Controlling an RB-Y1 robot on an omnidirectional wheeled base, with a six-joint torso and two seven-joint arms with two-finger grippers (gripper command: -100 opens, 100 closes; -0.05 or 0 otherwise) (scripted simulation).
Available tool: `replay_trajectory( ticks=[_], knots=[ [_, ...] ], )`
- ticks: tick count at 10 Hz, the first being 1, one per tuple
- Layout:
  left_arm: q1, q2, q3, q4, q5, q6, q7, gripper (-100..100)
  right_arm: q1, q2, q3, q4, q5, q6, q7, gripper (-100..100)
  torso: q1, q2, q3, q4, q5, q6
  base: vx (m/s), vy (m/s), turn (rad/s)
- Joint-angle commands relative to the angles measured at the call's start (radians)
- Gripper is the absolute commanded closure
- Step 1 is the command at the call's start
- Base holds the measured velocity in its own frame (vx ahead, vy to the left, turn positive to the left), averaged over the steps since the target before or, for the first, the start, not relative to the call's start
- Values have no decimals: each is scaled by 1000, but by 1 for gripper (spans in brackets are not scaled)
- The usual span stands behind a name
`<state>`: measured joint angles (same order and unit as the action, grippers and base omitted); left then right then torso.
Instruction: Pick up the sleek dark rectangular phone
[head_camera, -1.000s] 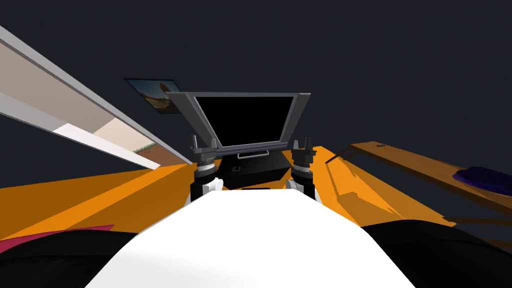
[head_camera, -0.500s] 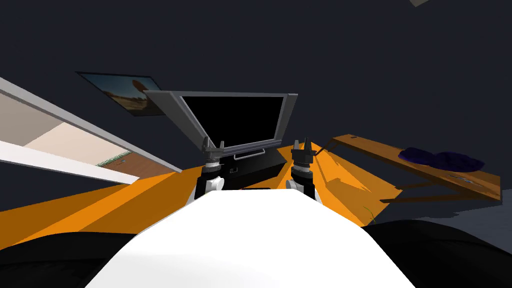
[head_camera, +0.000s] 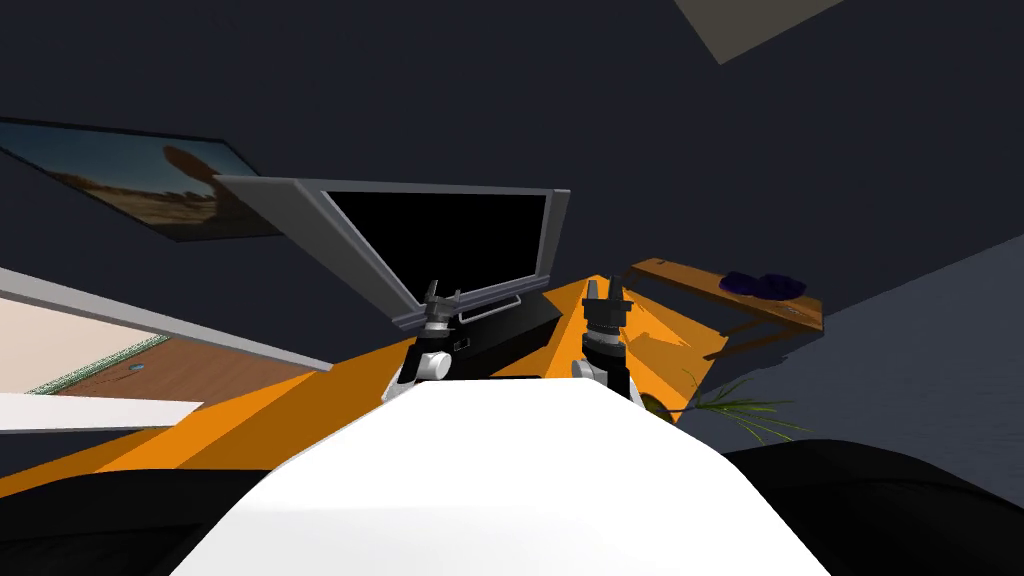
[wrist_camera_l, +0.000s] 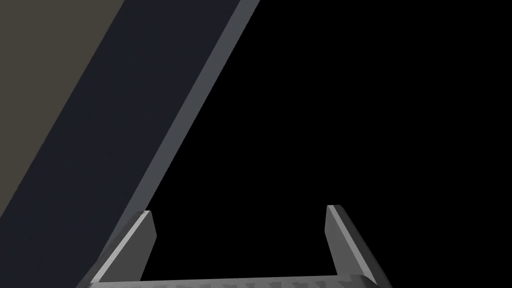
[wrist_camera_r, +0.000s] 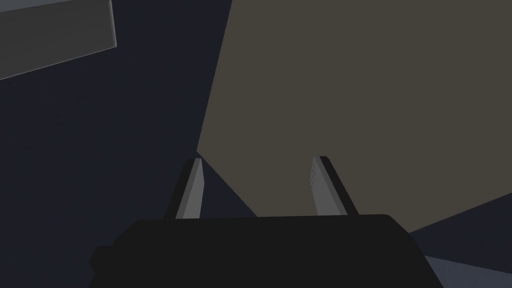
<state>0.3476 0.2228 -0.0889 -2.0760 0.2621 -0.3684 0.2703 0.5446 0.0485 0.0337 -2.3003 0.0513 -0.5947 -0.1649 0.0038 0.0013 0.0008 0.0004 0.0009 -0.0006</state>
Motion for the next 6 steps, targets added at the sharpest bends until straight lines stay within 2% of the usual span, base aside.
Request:
replay_trajectory(
  ticks=[1, 2, 3, 4, 5, 6],
  knots=[
    [-16, 15, -7, 49, 32, 37, 23, -100, 0, 0, 0, 0, 0, 0, 0, 0, 0, 0, 0, 0, 0, 0, -20, 37, -236],
    [-33, 26, -12, 81, 60, 71, 42, -100, 0, 0, 0, 0, 0, 0, 0, 0, 0, -1, -1, 0, 0, 1, -33, 57, -341],
    [-33, 26, -12, 91, 60, 71, 42, -100, 0, 0, 0, 0, 0, 0, 0, 0, 1, -1, 0, 0, 0, 1, -32, 45, -164],
    [-50, 38, -16, 133, 90, 106, 61, -100, 0, 0, 0, 0, 0, 0, 0, 0, 0, -1, 0, 0, 0, 0, -33, 39, -250],
    [-50, 38, -16, 134, 90, 106, 61, -100, 0, 0, 0, 0, 0, 0, 0, 0, 0, 0, 0, 0, 0, 0, -27, 32, -134],
    [-67, 49, -20, 173, 120, 144, 80, -100, 0, 0, 0, 0, 0, 0, 0, 0, -1, -1, -1, 0, 0, 0, -27, 24, -245]
  ],
)
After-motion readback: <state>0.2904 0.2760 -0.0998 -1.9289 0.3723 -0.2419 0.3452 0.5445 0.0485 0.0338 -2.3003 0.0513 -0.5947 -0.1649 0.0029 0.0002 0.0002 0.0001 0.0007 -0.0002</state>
